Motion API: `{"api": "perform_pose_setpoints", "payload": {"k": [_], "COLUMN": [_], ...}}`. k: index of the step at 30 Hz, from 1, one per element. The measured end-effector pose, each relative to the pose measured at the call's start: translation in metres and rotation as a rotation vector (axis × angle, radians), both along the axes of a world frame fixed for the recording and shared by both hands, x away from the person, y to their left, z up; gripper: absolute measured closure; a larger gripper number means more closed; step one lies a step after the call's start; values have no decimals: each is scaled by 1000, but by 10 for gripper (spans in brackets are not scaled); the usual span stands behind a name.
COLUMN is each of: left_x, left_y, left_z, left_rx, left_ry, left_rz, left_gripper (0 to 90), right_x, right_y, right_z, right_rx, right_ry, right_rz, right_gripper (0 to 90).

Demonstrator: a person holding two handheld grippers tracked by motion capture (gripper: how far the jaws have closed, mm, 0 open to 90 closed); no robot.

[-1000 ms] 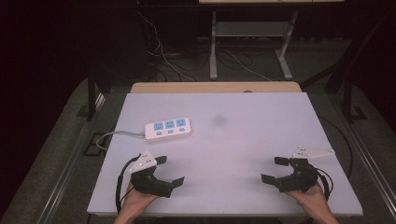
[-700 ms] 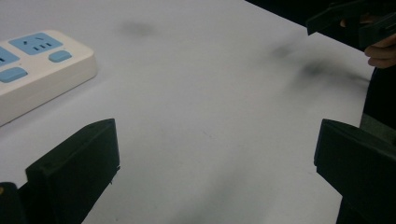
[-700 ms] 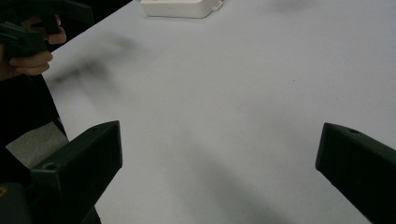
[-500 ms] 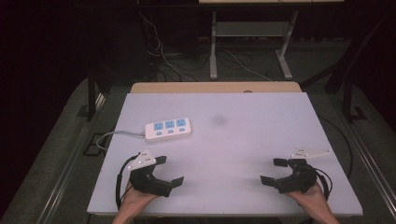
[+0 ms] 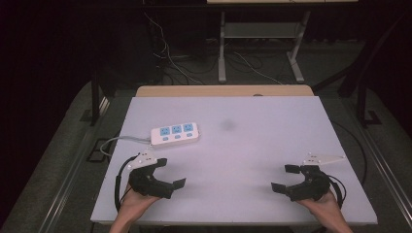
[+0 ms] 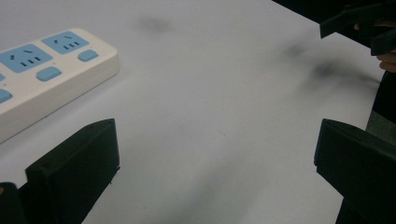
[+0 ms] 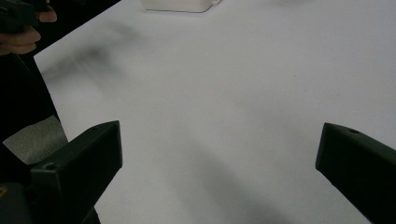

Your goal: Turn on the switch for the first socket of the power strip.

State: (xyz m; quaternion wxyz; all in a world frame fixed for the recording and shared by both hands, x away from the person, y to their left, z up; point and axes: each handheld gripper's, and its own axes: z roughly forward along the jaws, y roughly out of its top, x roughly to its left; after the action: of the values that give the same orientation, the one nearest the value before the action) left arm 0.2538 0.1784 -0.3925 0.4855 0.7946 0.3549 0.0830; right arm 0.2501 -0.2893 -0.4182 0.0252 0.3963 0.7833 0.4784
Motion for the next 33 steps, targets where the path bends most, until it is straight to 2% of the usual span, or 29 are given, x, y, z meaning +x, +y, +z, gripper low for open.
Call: {"api": "perform_pose_setpoints", "payload": {"k": [14, 33], "left_x": [10, 25], "left_y": [6, 21], "left_z": [13, 29], "left_rx": [45, 75], "left_ry": [6, 19], "left_rz": [-5, 12], "left_gripper": [0, 0], "right_x": [0, -1], "right_y": [-1, -1], "right_z": [0, 0], "right_rx": [-1, -4], "right_ry": [-9, -10], "right_rz": [-8, -11], "right_gripper": [2, 2]}}
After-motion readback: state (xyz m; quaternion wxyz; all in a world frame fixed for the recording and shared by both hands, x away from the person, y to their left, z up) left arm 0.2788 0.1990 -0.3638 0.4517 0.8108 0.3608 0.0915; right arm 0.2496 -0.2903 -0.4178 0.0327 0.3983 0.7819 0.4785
